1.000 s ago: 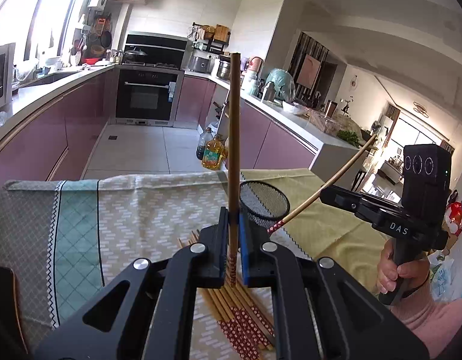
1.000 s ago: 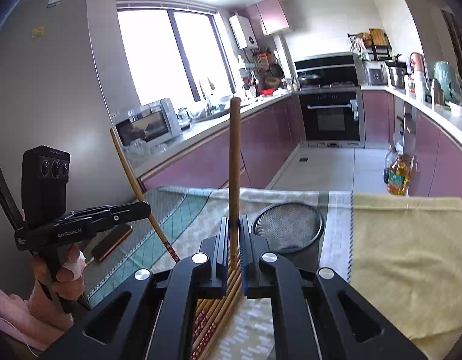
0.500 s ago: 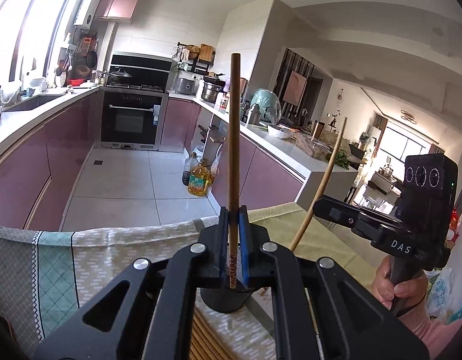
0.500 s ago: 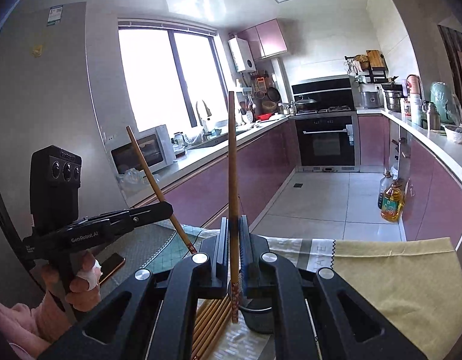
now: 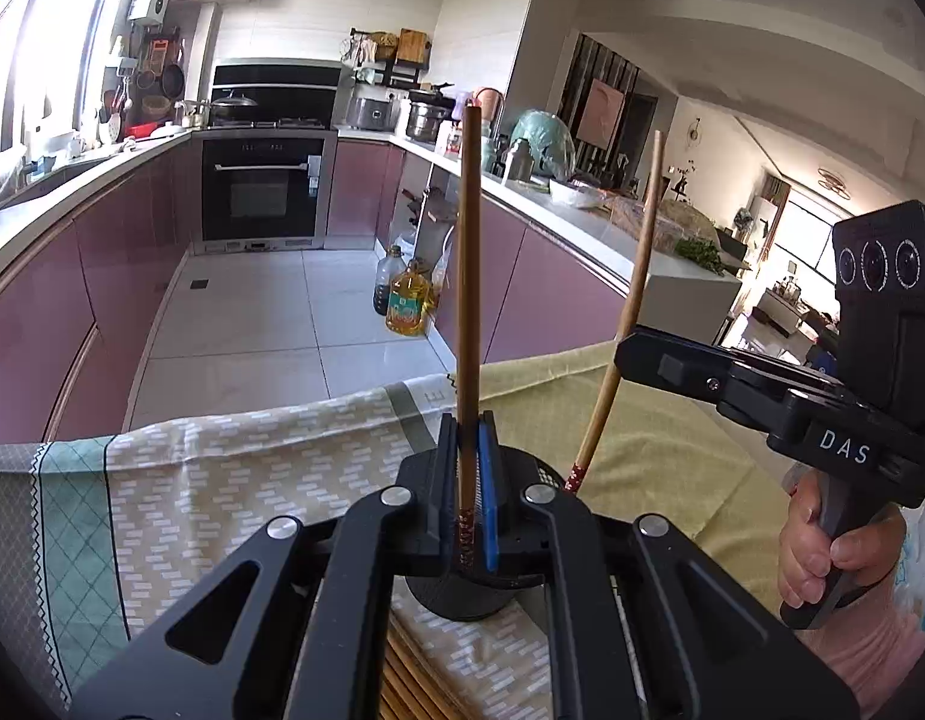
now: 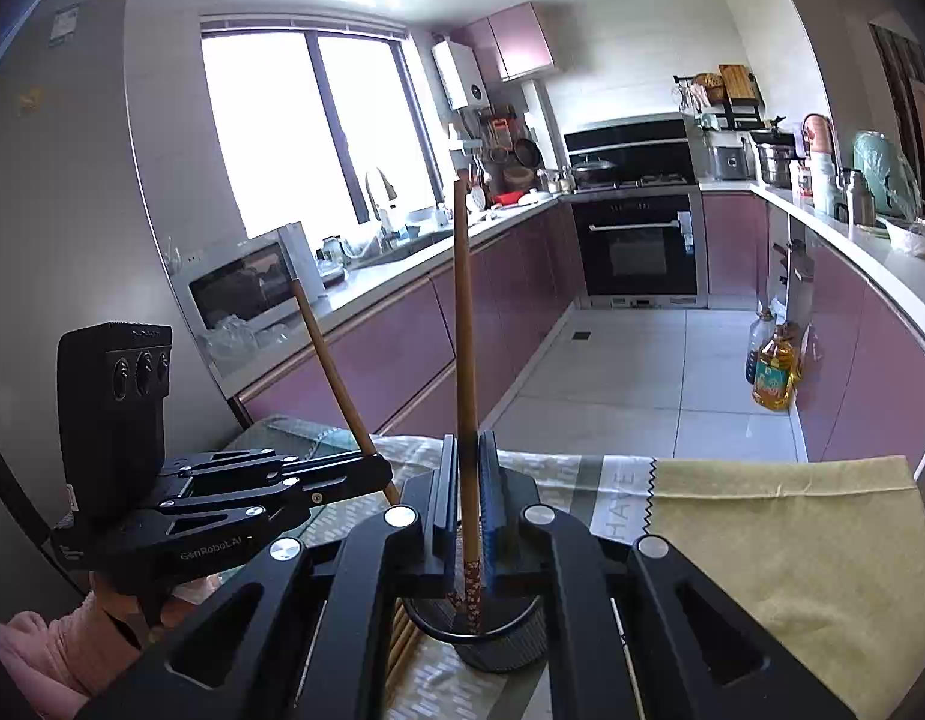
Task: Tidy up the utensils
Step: 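Lift the left tool's chopstick upright over the mesh cup while the right tool carries its chopstick there, then lower the left tool's chopstick into the cup and open while the right tool releases its chopstick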
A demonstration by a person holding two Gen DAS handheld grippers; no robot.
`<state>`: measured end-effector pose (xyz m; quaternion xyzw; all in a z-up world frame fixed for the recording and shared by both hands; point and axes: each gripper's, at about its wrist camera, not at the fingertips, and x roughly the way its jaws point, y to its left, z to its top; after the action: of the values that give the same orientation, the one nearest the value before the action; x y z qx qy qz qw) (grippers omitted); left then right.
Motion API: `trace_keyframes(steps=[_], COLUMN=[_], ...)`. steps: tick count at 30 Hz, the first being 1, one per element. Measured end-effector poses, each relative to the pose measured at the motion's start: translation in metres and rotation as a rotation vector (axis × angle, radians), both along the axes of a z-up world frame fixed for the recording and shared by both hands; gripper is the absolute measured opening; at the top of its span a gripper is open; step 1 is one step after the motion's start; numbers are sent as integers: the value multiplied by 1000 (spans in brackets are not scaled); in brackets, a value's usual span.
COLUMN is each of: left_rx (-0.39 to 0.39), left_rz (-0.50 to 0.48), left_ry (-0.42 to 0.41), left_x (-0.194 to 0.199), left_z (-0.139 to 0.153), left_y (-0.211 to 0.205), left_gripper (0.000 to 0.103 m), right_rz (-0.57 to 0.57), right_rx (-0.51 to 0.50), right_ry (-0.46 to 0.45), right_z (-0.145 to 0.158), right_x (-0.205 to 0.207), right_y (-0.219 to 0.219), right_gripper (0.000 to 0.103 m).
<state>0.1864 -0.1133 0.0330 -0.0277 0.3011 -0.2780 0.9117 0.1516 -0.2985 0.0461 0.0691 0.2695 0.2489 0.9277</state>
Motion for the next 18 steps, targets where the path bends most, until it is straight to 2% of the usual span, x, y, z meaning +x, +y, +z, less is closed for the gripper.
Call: trace_keyframes(steps=[6, 11, 13, 15, 18], left_rx=[50, 66, 66, 60, 53], left_rz=[-8, 3, 17, 33, 56], left_ry=[61, 77, 74, 71, 54], left_x=[23, 38, 34, 33, 26], left_z=[-26, -34, -37, -38, -36], left_y=[-12, -16, -15, -11, -1], left_gripper=[8, 9, 15, 26, 28], right_rz=[-9, -38, -51, -63, -80], right_rx=[-61, -70, -68, -55, -53], right_ry=[113, 146, 147, 145, 122], right_z=[-33, -44, -45, -45, -42], right_x=[25, 39, 42, 43, 36], right_y=[14, 19, 19, 17, 16], right_gripper=[6, 6, 8, 9, 14])
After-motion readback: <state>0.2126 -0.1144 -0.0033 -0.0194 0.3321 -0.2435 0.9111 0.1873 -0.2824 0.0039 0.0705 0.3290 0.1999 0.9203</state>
